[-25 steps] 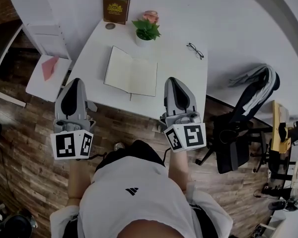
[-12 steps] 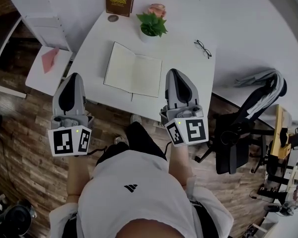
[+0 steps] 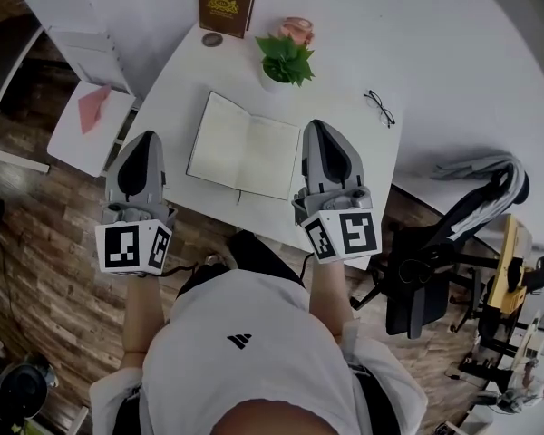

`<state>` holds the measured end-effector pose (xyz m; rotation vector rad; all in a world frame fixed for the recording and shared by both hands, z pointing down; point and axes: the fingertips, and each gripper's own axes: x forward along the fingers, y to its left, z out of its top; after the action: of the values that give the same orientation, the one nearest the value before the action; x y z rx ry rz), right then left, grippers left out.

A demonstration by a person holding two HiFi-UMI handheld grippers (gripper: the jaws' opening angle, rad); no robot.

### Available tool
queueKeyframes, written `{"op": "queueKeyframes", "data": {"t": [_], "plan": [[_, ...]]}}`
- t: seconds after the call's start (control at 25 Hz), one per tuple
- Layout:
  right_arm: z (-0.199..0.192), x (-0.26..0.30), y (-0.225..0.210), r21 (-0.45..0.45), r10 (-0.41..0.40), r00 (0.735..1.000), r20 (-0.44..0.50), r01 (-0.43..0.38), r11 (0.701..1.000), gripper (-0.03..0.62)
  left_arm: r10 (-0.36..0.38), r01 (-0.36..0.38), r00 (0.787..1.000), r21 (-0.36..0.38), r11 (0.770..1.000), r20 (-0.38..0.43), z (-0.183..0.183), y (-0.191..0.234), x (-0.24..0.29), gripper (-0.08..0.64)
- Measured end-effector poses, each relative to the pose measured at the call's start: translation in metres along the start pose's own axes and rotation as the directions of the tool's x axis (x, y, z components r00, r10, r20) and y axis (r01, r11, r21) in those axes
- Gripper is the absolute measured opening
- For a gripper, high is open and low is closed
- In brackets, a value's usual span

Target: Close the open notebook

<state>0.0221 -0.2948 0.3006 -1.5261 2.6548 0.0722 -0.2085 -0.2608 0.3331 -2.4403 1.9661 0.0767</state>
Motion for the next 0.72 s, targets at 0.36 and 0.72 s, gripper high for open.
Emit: {"op": "queueKeyframes", "data": {"t": [0.36, 0.72], "plan": [[-0.027, 0.031, -0.009, 0.025, 0.073, 0.996, -0.06, -0.071, 0.997, -0.003, -0.026, 0.009, 0.976, -0.079, 0.997, -0.217, -0.088, -0.013, 0.021, 0.021], [-0.05, 0.052, -0.009, 0.057, 0.14, 0.984, -0.113, -0.134, 0.989, -0.003, -0.06, -0.025, 0.924, -0.218, 0.976, -0.378, -0.159, -0.022, 0.025, 0.176]]}}
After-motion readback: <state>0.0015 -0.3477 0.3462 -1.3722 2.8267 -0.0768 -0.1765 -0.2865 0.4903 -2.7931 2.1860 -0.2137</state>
